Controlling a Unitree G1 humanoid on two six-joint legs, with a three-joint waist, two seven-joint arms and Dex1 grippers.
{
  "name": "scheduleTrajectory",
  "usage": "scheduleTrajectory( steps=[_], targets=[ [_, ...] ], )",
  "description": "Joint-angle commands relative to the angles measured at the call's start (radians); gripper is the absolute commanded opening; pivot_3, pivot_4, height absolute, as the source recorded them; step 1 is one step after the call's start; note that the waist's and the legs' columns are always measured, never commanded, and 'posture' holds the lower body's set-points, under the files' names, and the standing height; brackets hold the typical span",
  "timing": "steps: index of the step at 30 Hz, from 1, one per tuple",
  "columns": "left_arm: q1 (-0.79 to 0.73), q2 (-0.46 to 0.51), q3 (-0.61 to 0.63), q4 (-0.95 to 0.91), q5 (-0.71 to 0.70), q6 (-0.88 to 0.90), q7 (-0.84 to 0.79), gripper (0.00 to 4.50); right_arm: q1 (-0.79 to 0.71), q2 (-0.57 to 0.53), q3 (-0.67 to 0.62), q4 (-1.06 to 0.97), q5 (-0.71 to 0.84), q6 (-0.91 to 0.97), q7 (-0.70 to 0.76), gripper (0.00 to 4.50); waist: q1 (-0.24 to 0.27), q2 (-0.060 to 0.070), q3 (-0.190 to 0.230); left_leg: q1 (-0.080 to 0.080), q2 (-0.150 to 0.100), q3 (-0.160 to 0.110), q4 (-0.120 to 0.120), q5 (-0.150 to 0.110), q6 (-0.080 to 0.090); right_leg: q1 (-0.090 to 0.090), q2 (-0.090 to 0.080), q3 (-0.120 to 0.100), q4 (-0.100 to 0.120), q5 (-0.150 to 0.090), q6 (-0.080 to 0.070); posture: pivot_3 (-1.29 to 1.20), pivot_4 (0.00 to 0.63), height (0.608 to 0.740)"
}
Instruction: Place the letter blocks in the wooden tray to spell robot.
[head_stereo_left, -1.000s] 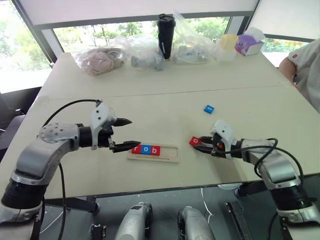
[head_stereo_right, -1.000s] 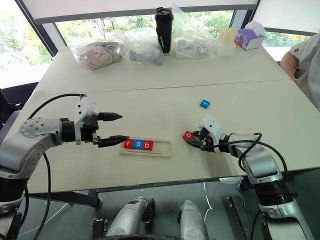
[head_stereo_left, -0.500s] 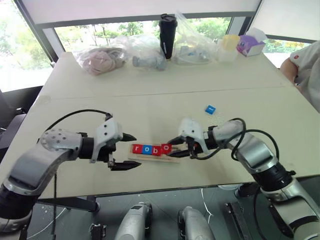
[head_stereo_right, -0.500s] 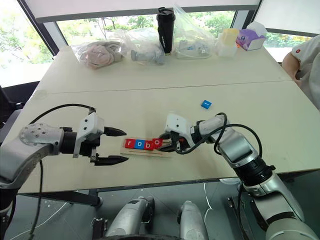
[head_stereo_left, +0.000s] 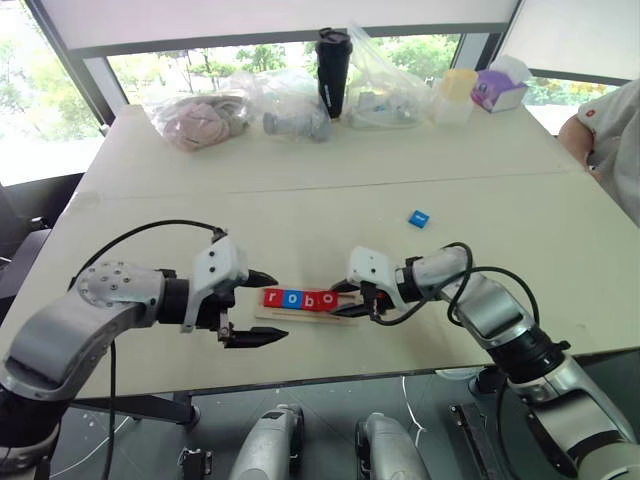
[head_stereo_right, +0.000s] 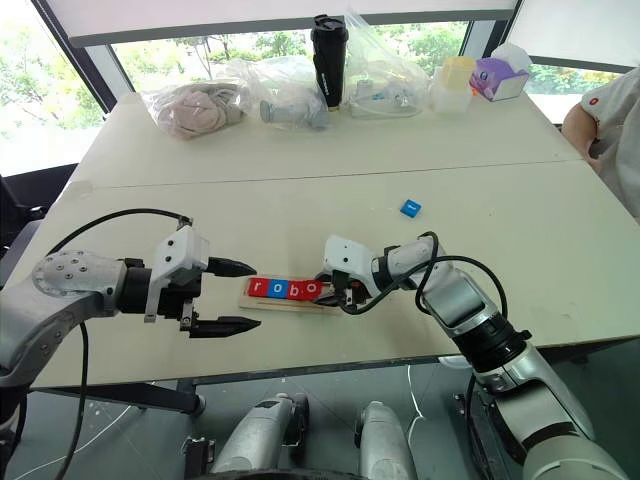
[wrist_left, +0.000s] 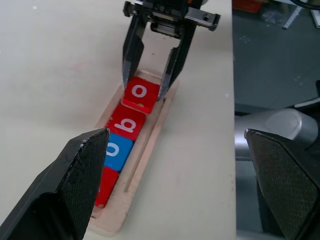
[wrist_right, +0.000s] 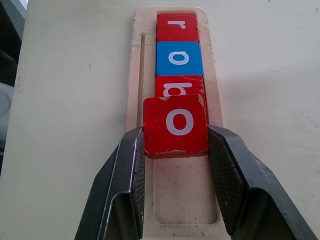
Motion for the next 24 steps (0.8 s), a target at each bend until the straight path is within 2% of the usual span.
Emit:
scheduleTrajectory(
  steps=[1,2,5,8,9,20,24],
  targets=[
    [-0.007,0.014,0.032,-0.024,-0.018,0.000,0.004,4.50,-0.016,0.010,-0.013,-0.002,-0.008,-0.026,-0.002,1.70,0.000,0.000,0.000,0.000,0.000,0.000,0.000,0.000,0.000,0.000,0.000,0.000,0.000,0.000,0.000,0.00,0.150,0.740],
    [-0.009,0.014,0.033,-0.023,-0.019,0.002,0.004,4.50,-0.015,0.011,-0.012,-0.001,-0.009,-0.028,0.000,1.70,0.000,0.000,0.000,0.000,0.000,0.000,0.000,0.000,0.000,0.000,0.000,0.000,0.000,0.000,0.000,0.00,0.150,0.740],
    [-0.011,0.015,0.038,-0.026,-0.024,0.007,0.005,4.50,-0.008,0.010,-0.013,-0.008,-0.009,-0.035,0.004,2.61,0.000,0.000,0.000,0.000,0.000,0.000,0.000,0.000,0.000,0.000,0.000,0.000,0.000,0.000,0.000,0.00,0.150,0.740],
    [-0.014,0.018,0.039,-0.018,-0.024,0.006,0.004,4.50,-0.004,0.010,-0.018,-0.009,-0.012,-0.037,-0.001,4.13,0.000,0.000,0.000,0.000,0.000,0.000,0.000,0.000,0.000,0.000,0.000,0.000,0.000,0.000,0.000,0.00,0.150,0.740],
    [-0.015,0.019,0.038,-0.015,-0.024,0.004,0.004,4.50,-0.004,0.010,-0.020,-0.008,-0.013,-0.036,-0.004,4.44,0.000,0.000,0.000,0.000,0.000,0.000,0.000,0.000,0.000,0.000,0.000,0.000,0.000,0.000,0.000,0.00,0.150,0.740],
    [-0.002,0.019,0.039,0.000,-0.022,-0.004,0.008,4.50,-0.014,0.031,-0.106,-0.044,0.047,0.029,-0.056,4.44,0.000,0.000,0.000,0.000,0.000,0.000,0.000,0.000,0.000,0.000,0.000,0.000,0.000,0.000,0.000,0.00,0.150,0.740],
    [0.022,0.019,0.064,0.016,-0.014,-0.013,0.019,4.50,0.011,-0.052,-0.203,-0.014,0.034,-0.031,-0.076,4.44,0.002,0.000,0.000,0.000,0.000,0.000,0.000,0.000,0.000,0.000,0.000,0.000,0.000,0.000,0.000,0.00,0.150,0.740]
  ],
)
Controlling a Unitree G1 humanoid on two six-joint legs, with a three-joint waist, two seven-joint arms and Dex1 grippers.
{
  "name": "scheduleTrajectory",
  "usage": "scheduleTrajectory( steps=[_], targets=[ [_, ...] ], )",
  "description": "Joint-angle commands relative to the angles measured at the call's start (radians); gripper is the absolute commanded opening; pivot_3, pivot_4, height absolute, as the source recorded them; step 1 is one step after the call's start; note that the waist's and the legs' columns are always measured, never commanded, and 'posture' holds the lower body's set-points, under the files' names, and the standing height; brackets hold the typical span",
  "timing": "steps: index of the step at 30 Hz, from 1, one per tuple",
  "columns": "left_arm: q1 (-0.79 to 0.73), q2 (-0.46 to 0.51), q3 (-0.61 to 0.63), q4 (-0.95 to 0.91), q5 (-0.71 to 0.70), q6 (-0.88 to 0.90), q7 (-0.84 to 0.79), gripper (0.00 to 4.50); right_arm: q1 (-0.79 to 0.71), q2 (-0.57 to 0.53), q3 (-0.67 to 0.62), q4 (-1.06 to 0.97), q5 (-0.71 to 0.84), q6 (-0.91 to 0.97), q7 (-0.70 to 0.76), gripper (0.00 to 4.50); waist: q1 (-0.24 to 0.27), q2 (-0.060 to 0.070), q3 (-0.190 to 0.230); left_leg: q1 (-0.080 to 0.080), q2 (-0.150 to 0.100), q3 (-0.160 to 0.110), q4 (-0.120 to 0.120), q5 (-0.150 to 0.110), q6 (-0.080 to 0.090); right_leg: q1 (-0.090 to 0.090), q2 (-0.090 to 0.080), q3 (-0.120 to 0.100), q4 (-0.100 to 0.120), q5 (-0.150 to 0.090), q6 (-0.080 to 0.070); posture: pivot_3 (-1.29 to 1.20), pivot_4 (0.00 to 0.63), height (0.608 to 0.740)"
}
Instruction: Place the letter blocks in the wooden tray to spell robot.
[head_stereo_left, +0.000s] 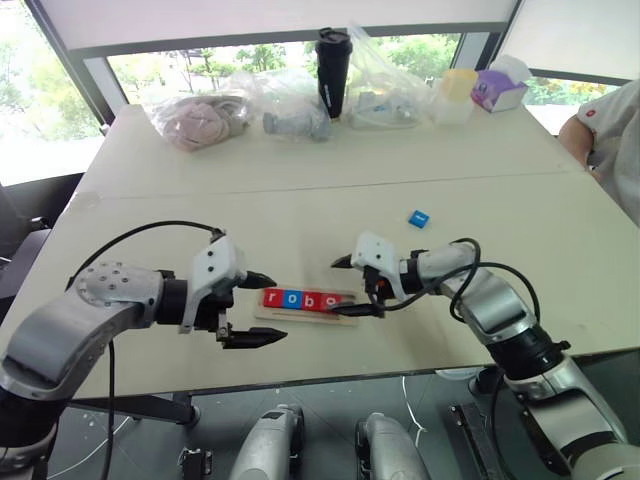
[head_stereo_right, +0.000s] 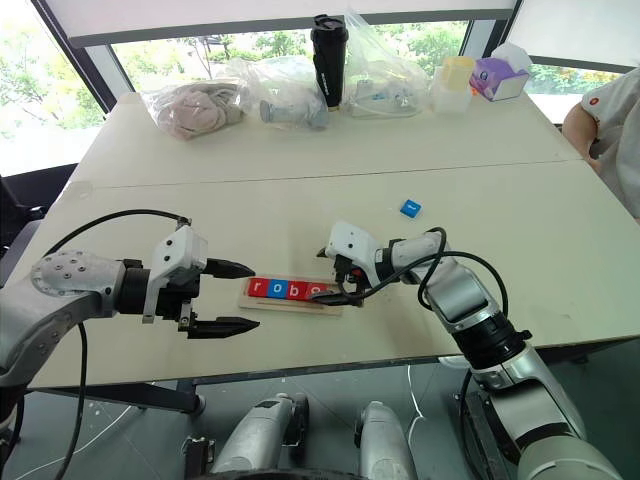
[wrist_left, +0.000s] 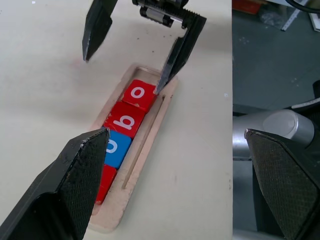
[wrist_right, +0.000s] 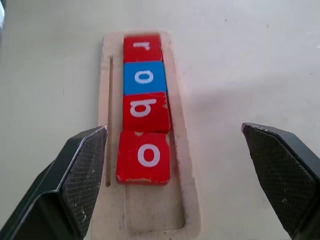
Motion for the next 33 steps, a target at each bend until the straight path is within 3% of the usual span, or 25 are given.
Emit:
scheduleTrajectory(
  steps=[1,4,10,33],
  targets=[
    [0.015,0.013,0.056,0.009,0.003,-0.018,0.012,4.50,0.023,-0.089,-0.117,-0.022,0.012,-0.058,0.003,4.44,0.005,0.000,0.000,0.000,0.000,0.000,0.000,0.000,0.000,0.000,0.000,0.000,0.000,0.000,0.000,0.00,0.150,0.740],
    [0.016,0.006,0.048,0.022,0.007,-0.024,0.015,4.50,0.095,-0.085,-0.145,-0.110,0.053,-0.012,-0.028,4.44,0.002,-0.001,0.000,0.000,0.000,0.000,0.000,0.000,0.000,0.001,0.000,0.000,-0.002,0.000,0.000,0.00,0.150,0.740],
    [0.022,0.020,0.042,0.032,0.005,-0.024,-0.008,4.50,0.216,-0.051,-0.067,-0.221,0.006,-0.071,-0.064,4.44,-0.009,0.000,0.000,-0.001,0.000,0.000,-0.003,0.000,0.000,0.002,0.000,0.000,0.001,0.000,0.000,0.00,0.150,0.740],
    [0.048,0.028,0.048,0.027,0.027,-0.041,0.005,4.50,0.174,0.014,-0.037,-0.045,-0.094,-0.221,-0.142,4.44,0.000,0.000,0.000,0.000,0.000,0.000,-0.001,0.000,0.000,0.000,0.000,0.000,-0.001,0.000,0.000,0.00,0.150,0.740]
  ],
)
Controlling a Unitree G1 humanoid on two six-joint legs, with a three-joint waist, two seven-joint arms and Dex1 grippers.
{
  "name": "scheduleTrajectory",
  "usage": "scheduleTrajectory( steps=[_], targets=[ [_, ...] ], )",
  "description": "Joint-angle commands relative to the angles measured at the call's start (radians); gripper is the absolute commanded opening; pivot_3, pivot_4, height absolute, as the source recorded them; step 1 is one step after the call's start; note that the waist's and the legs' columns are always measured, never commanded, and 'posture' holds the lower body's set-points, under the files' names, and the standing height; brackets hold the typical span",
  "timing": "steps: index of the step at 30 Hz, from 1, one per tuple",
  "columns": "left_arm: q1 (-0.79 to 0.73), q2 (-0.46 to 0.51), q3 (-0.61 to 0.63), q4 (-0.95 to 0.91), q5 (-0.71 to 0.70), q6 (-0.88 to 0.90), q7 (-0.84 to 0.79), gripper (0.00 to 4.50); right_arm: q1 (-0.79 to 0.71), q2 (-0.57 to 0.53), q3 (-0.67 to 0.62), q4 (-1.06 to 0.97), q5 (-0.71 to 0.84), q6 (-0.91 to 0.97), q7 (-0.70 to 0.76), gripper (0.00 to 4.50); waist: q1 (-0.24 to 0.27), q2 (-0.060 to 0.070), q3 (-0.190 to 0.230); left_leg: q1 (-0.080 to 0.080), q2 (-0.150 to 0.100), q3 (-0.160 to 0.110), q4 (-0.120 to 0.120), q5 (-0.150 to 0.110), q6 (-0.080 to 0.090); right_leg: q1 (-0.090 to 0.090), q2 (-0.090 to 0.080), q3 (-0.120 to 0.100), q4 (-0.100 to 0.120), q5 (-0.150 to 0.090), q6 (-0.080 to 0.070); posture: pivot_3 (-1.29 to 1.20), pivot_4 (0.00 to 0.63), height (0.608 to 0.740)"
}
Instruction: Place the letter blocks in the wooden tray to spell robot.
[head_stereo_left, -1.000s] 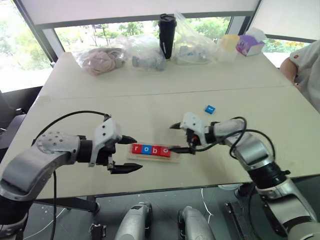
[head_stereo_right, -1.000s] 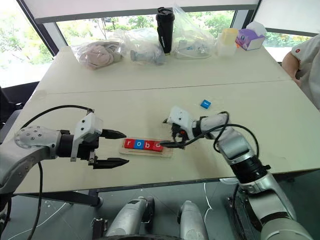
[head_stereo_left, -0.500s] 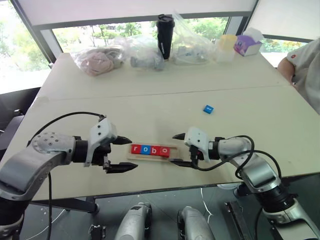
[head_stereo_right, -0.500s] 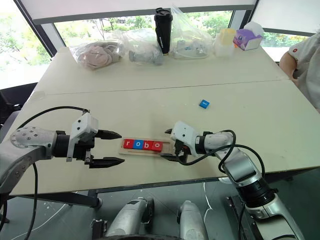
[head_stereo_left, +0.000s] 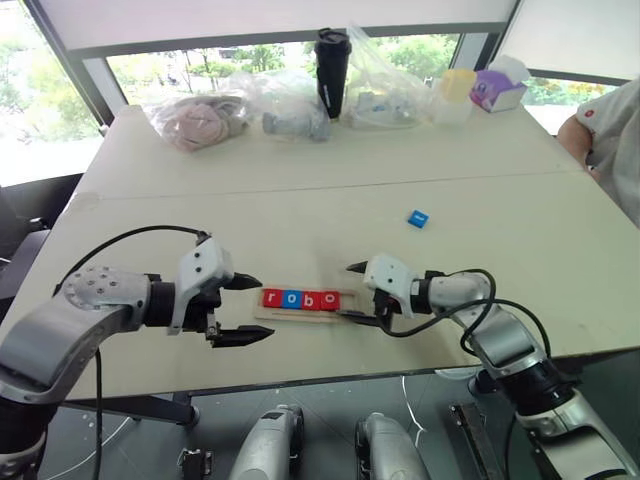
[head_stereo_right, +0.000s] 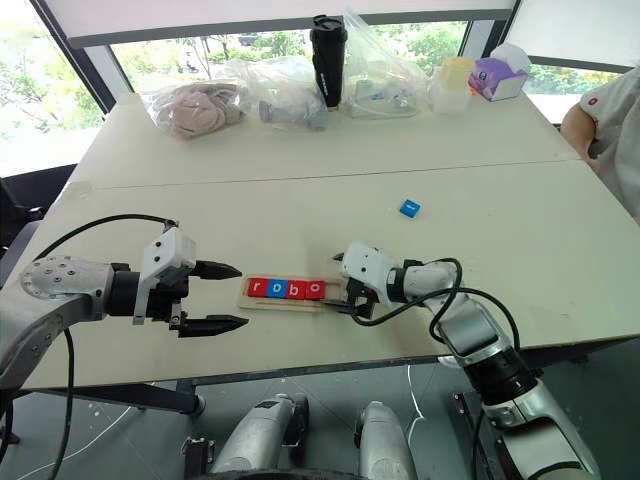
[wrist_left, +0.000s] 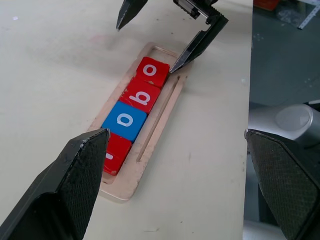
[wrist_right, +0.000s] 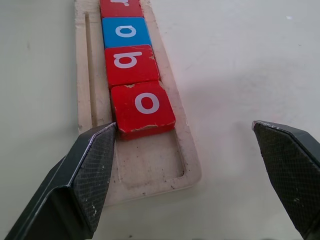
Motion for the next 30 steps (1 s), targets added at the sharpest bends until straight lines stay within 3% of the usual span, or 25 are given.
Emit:
scheduleTrajectory(
  steps=[1,5,8,11,15,24,30],
  targets=[
    [0.001,0.004,0.023,-0.013,0.004,-0.015,0.007,4.50,-0.016,0.008,-0.029,-0.032,0.019,-0.004,-0.001,4.44,0.000,0.000,0.000,0.000,0.000,0.000,0.000,0.000,0.000,0.000,0.000,0.000,0.000,0.000,0.000,0.00,0.150,0.740],
    [-0.004,0.004,0.039,-0.012,-0.024,-0.008,-0.003,4.50,-0.014,-0.046,-0.170,-0.179,0.259,0.149,0.113,4.44,0.002,0.000,0.000,-0.001,0.000,0.000,0.000,0.000,0.000,0.000,0.000,0.000,0.000,0.000,0.000,0.00,0.150,0.740],
    [-0.034,-0.013,0.058,0.004,-0.047,-0.006,0.002,4.50,-0.099,-0.038,-0.292,-0.127,0.352,0.251,0.059,4.44,0.000,0.000,0.000,-0.001,0.000,0.000,0.000,0.000,0.000,0.001,0.000,0.000,0.000,0.000,0.000,0.00,0.150,0.740],
    [-0.146,-0.091,0.079,0.078,-0.052,-0.028,0.071,4.50,-0.247,-0.013,-0.375,0.145,0.277,0.200,-0.106,4.44,0.000,0.000,0.000,0.001,0.000,0.000,0.001,0.000,0.000,0.001,0.000,0.000,0.000,0.000,0.000,0.00,0.150,0.740],
    [-0.254,-0.161,0.072,0.151,-0.035,-0.052,0.108,4.50,-0.376,-0.004,-0.331,0.520,0.116,0.047,-0.240,4.44,0.001,-0.001,0.000,0.002,0.000,0.000,0.001,0.000,0.000,0.002,0.000,-0.001,0.000,0.001,-0.001,0.00,0.150,0.740],
    [-0.281,-0.178,0.053,0.188,-0.014,-0.069,0.094,4.50,-0.618,0.062,-0.232,1.132,-0.047,-0.208,-0.198,4.44,-0.031,0.000,0.000,-0.004,-0.001,0.004,-0.002,0.005,-0.004,-0.001,0.001,-0.001,0.002,0.004,0.006,0.00,0.150,0.740],
    [-0.226,-0.164,0.073,0.154,-0.020,-0.060,0.108,4.50,-0.683,0.048,-0.214,1.314,-0.121,-0.297,-0.162,4.44,-0.026,0.000,0.001,0.003,0.000,0.002,0.000,0.002,0.001,0.006,0.002,-0.001,0.003,0.004,0.005,0.00,0.150,0.740]
  ],
)
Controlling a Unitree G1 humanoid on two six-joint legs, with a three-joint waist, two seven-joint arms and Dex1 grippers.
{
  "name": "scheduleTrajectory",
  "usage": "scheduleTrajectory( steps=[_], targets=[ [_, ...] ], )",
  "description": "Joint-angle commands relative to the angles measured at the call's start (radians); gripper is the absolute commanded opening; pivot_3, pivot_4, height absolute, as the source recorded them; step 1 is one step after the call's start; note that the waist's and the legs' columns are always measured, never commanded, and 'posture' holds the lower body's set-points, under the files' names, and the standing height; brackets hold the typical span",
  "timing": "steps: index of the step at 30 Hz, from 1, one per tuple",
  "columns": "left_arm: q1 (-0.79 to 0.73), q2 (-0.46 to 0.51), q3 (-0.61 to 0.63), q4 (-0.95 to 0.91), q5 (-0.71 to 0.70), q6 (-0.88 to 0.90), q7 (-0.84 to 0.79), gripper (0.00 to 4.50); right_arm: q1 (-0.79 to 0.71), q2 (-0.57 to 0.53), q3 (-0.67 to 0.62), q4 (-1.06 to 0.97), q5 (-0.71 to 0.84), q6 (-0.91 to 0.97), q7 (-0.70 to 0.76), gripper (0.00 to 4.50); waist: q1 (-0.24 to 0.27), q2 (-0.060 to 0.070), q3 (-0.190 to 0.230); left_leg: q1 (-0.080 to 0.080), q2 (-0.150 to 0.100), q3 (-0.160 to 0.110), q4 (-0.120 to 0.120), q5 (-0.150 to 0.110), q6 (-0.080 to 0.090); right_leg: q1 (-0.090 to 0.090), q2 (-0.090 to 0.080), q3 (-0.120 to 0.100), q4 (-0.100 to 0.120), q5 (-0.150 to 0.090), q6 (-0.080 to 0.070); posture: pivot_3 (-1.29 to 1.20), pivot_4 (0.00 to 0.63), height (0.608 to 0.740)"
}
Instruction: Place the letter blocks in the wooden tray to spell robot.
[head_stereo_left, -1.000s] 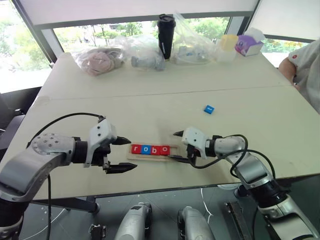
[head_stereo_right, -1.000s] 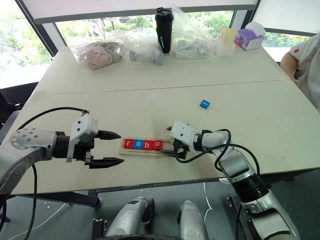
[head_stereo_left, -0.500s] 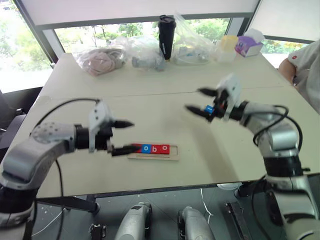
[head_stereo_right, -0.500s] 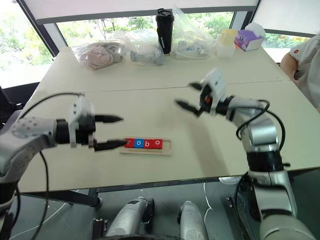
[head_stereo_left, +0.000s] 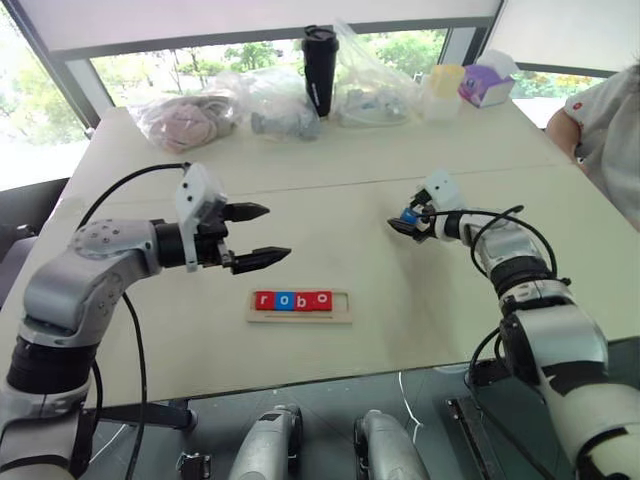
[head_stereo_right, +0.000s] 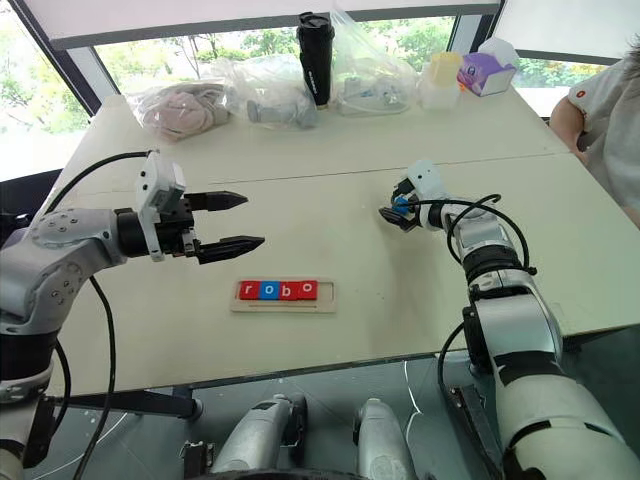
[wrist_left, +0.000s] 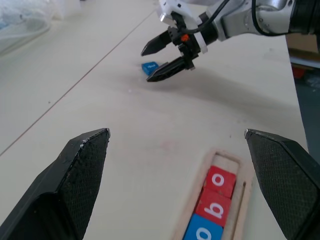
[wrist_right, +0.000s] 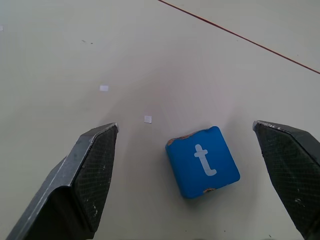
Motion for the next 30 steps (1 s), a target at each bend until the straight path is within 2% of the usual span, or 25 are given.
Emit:
scheduleTrajectory(
  steps=[1,8,9,11,13,16,22,24,27,30],
  targets=[
    [0.021,0.012,0.040,-0.048,-0.009,-0.001,0.013,4.50,-0.036,-0.019,0.003,0.057,-0.036,-0.036,0.024,4.44,0.001,0.000,0.000,0.000,0.000,0.000,0.000,0.000,0.000,0.000,0.000,0.000,0.000,0.000,0.000,0.00,0.150,0.740],
    [0.066,0.016,0.058,-0.082,-0.018,0.011,0.037,4.50,-0.041,-0.021,-0.037,0.098,-0.036,-0.001,0.041,4.44,0.002,0.000,0.000,0.000,0.000,-0.001,0.001,0.000,-0.001,0.001,0.000,0.000,0.000,0.000,0.000,0.00,0.150,0.740],
    [0.067,0.015,0.056,-0.081,-0.017,0.010,0.038,4.50,-0.043,-0.014,-0.046,0.103,-0.034,0.006,0.027,4.05,0.002,0.000,0.000,0.000,0.000,-0.001,0.001,0.000,-0.001,0.000,0.000,0.000,0.000,0.000,0.000,0.00,0.150,0.740],
    [0.065,0.012,0.052,-0.077,-0.015,0.007,0.040,4.50,-0.048,0.002,-0.072,0.110,-0.016,0.027,0.025,3.64,0.002,0.000,0.000,0.000,0.000,-0.001,0.001,0.000,-0.001,0.000,0.000,0.000,0.000,0.000,0.000,0.00,0.150,0.740],
    [0.062,0.014,0.052,-0.073,-0.015,0.006,0.038,4.50,-0.052,0.011,-0.091,0.113,-0.008,0.047,0.014,2.53,0.002,0.000,0.000,0.000,0.000,-0.001,0.001,0.000,-0.001,0.001,0.000,0.000,0.001,0.000,-0.001,0.00,0.150,0.740],
    [0.060,0.017,0.053,-0.070,-0.016,0.006,0.035,4.50,-0.053,0.013,-0.110,0.113,-0.004,0.064,0.010,1.16,-0.001,0.000,0.000,0.000,0.000,-0.001,0.001,0.000,-0.001,0.000,0.000,0.000,0.000,0.000,-0.001,0.00,0.150,0.740],
    [0.063,0.016,0.050,-0.081,-0.023,0.012,0.035,4.50,-0.041,-0.015,-0.132,0.063,0.005,0.074,0.014,1.16,0.001,0.000,0.000,0.000,0.000,-0.001,0.001,0.000,-0.001,0.000,0.000,0.000,0.001,0.000,0.000,0.00,0.150,0.740],
    [0.070,0.021,0.053,-0.094,-0.029,0.019,0.033,4.50,-0.036,-0.030,-0.153,-0.003,0.031,0.136,0.002,1.16,0.002,0.000,0.000,0.000,0.000,-0.001,0.001,0.000,-0.001,0.000,-0.001,0.000,0.001,0.000,0.000,0.00,0.150,0.740],
    [0.085,0.038,0.048,-0.126,-0.029,0.022,0.025,4.50,0.100,-0.049,-0.175,-0.362,0.080,0.401,-0.003,1.16,0.005,0.000,0.000,-0.001,0.000,-0.001,0.001,0.000,-0.001,-0.001,-0.001,0.000,0.001,0.000,0.000,0.00,0.150,0.740],
    [0.098,0.066,-0.011,-0.153,0.047,-0.025,0.017,4.50,0.385,-0.042,-0.231,-0.996,0.200,0.828,-0.041,1.16,0.015,0.001,0.000,-0.004,0.000,-0.003,0.000,-0.001,0.000,-0.003,-0.001,0.000,0.001,0.000,0.000,0.00,0.150,0.740]
  ],
)
